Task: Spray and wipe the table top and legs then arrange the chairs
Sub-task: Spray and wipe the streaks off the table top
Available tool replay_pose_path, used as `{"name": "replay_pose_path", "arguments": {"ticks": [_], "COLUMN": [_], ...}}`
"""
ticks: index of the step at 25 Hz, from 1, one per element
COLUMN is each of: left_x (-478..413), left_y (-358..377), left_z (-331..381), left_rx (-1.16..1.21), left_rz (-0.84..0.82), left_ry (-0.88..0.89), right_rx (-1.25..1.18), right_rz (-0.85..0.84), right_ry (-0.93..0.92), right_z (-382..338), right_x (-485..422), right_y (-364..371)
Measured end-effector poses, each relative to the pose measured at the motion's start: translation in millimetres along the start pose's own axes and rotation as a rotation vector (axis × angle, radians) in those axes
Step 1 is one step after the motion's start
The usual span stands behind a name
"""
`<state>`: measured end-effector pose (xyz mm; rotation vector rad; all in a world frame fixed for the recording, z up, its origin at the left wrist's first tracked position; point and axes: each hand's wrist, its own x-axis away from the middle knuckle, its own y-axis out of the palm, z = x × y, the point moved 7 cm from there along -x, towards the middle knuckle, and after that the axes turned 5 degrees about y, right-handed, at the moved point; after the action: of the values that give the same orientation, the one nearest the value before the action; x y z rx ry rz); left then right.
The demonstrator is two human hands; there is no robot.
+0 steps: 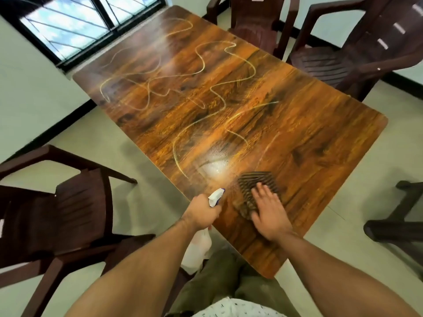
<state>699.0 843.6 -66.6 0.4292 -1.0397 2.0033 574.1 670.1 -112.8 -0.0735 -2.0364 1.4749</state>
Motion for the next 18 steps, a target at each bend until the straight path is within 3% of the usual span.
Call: {"name": "replay_pose_path", "arguments": {"ticks": [1,2,3,6,8,9,12,14,16,18], "left_x": [-5,-11,-18,-38,-52,-58,-82,-99,-116,-128], "left_y": [-5,-11,-15,-26,-31,-33,-44,-53,-64,-74], "left_z": [2,6,11,24,30,33,39,41,45,52], "left_rx": [-0.022,-0.05,-0.085,-0.151,-0.2,-0.209,-0.252,-0.238,-0.204,-0.212], "left_rz": [-0.011,-0.022,-0.034,-0.057,-0.102,-0.145,-0.238,-0.255,-0.288,-0.344], "left_ry": [0.006,0.017,0.035,0.074,0.092,0.107,0.148,0.168,0.22,0.291], "right_rx": [-0.074,-0.13,-0.122,-0.02,-0.009,-0.048,-0.262,-0.356,-0.417,-0.435], "right_rz": [0.057,0.061,0.04,-0.128,-0.153,-0.097,0.114,0.162,0.224,0.252], "right_ry": [0.239,0.338,0.269,-0.416,-0.548,-0.461,0.178,0.491,0.667,0.729], "right_z": [8,-1,-23,-95,-73,-54,9,10,-19,-58], "right_x": [-9,-15,-19,6,-2,-18,-57,-69,-67,-52], "right_y": [-8,-9,-7,15,9,5,-19,-26,-24,-10]}}
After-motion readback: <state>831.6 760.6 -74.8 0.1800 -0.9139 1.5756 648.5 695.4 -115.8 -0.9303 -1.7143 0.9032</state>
